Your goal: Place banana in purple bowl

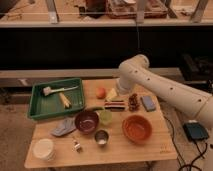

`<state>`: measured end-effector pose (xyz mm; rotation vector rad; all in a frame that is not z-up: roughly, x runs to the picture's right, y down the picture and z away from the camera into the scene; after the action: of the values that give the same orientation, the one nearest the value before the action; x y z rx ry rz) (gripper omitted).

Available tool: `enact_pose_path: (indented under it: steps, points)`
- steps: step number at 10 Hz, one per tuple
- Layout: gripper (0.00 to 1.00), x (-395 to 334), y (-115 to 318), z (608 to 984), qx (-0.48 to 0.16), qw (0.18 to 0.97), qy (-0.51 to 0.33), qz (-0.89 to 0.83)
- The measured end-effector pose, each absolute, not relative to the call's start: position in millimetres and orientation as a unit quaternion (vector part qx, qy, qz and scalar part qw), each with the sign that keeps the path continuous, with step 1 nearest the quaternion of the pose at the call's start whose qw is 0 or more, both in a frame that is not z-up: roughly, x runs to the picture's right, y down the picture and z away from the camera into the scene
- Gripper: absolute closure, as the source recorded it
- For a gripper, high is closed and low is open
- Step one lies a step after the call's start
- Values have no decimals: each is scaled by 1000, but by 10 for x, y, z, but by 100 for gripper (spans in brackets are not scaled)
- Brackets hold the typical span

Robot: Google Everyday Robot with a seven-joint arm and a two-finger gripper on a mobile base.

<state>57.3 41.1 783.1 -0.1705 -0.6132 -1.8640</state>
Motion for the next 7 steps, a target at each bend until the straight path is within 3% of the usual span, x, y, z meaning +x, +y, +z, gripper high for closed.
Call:
enact_pose_path:
  steps: [7]
  points:
    - [20,377,439,7741,-64,538,-258,-800]
